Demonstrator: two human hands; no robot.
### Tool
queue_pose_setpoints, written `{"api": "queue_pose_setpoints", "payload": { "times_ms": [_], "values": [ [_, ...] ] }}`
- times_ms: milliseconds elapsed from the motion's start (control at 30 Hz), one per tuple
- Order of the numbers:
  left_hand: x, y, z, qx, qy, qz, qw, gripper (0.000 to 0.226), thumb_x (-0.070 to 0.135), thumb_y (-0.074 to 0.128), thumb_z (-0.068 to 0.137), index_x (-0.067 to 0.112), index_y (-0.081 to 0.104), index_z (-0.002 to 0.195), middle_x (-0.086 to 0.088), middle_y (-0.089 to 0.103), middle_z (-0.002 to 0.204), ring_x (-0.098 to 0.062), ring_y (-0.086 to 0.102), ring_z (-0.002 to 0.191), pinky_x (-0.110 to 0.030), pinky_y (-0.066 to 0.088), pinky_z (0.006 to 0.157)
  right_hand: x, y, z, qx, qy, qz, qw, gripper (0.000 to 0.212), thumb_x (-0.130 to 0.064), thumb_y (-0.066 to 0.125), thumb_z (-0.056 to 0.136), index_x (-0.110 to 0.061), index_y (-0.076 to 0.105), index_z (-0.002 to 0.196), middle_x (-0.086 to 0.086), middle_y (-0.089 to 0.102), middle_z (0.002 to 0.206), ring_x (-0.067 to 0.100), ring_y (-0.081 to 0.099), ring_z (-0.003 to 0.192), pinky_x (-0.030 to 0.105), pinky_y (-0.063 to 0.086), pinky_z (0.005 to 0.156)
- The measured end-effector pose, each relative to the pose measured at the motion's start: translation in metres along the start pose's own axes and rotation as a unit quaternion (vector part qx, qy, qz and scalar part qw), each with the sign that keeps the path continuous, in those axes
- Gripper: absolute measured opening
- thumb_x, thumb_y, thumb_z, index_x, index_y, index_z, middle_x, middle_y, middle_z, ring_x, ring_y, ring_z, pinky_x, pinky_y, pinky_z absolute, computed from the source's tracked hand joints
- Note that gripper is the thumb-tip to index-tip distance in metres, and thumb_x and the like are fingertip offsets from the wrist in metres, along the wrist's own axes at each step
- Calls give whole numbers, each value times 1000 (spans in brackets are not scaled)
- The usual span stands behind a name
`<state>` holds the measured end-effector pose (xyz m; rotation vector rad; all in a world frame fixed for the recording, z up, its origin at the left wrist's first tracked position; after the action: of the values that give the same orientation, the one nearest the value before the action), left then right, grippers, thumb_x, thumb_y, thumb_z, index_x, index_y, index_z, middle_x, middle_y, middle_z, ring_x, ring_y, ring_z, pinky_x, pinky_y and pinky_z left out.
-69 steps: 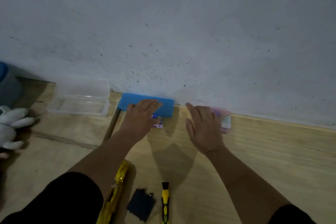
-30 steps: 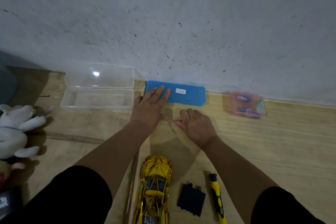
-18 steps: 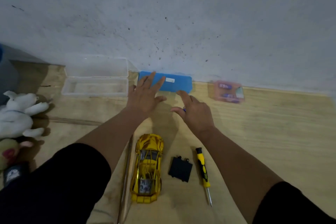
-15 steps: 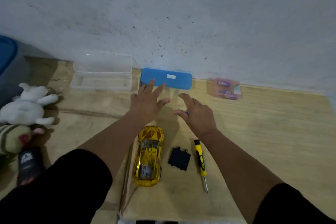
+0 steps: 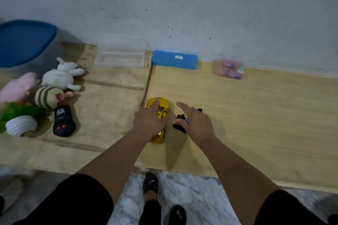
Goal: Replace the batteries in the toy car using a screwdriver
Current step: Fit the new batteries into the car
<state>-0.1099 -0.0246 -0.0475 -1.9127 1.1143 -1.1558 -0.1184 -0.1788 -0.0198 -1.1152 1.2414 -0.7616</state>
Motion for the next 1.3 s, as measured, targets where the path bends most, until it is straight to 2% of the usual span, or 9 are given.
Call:
{"api": "queue_pose_setpoints", "payload": {
  "times_ms": [233, 467, 633, 867, 967, 1067, 1167, 1200, 1300],
  "values": [
    [-8, -25, 1, -60, 32, -347, 935, 68, 38, 57, 90, 34, 20, 147, -3, 47, 142, -23, 52, 122, -44, 41, 104, -13, -18, 9, -9, -1, 40, 999, 61, -54, 50, 86, -46, 27, 142, -1, 46, 82, 16, 48, 78, 28, 42, 71],
    [-2, -45, -2, -180, 39, -560, 808, 50, 21, 47, 97, 37, 32, 142, -16, 58, 124, -33, 59, 109, -46, 49, 90, -46, -37, 45, -45, -30, 99, 994, 64, -46, 58, 87, -59, 20, 137, 11, 63, 113, 24, 55, 101, 36, 46, 86],
    [10, -65, 6, -230, 78, -588, 771, 63, 42, 59, 80, 32, 38, 139, -10, 57, 131, -27, 59, 114, -45, 49, 95, -80, -59, 65, -55, -45, 150, 986, 61, -36, 61, 87, -57, 29, 135, 3, 59, 130, 22, 55, 114, 40, 46, 94],
    [-8, -99, 34, -192, 110, -623, 750, 75, 24, 66, 74, 37, 32, 140, -3, 55, 134, -25, 54, 119, -55, 45, 96, -91, -79, 91, -21, 3, 184, 983, 73, -46, 61, 84, -51, 16, 141, 3, 45, 145, 25, 52, 119, 35, 45, 96],
    [-11, -111, 42, -168, 137, -633, 743, 81, 14, 69, 72, 29, 29, 140, -8, 55, 133, -23, 61, 112, -45, 56, 81, -85, -80, 98, -31, 67, 267, 961, 84, -45, 68, 79, -35, 21, 148, 3, 29, 153, 16, 51, 96, 21, 45, 68],
    [-6, -121, 46, -152, 157, -639, 738, 81, 10, 69, 71, 24, 29, 141, -9, 60, 126, -18, 67, 101, -33, 57, 69, -88, -78, 105, -58, 82, 251, 963, 98, -48, 76, 70, -28, 21, 149, 10, 42, 143, 0, 34, 65, 12, 36, 50],
    [0, -121, 48, -156, 168, -646, 728, 73, 2, 63, 78, 21, 29, 140, -5, 63, 119, -16, 67, 99, -30, 56, 67, -93, -85, 106, -63, 84, 224, 969, 101, -45, 80, 67, -19, 25, 148, 8, 49, 134, 11, 56, 101, 21, 45, 79],
    [2, -120, 47, -161, 172, -645, 728, 72, 2, 63, 79, 21, 29, 140, -4, 63, 118, -16, 67, 100, -31, 56, 68, -93, -88, 105, -65, 84, 220, 970, 96, -42, 80, 66, -17, 33, 146, 7, 52, 133, 16, 56, 112, 20, 45, 83],
    [8, -115, 47, -185, 173, -640, 725, 76, 7, 65, 74, 20, 30, 141, -5, 63, 120, -19, 64, 106, -33, 56, 71, -94, -91, 106, -73, 63, 236, 967, 63, -38, 84, 63, -18, 61, 119, -1, 67, 95, 13, 64, 83, 9, 48, 61]
  ]
}}
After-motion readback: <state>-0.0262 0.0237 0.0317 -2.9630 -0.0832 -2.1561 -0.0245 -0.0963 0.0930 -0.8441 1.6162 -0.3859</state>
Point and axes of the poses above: each hand's wrist, its own z-axis towards the middle knuckle, its own y-axis out of the palm, x = y × z, the point moved 8 cm from there along z, towards the middle knuckle
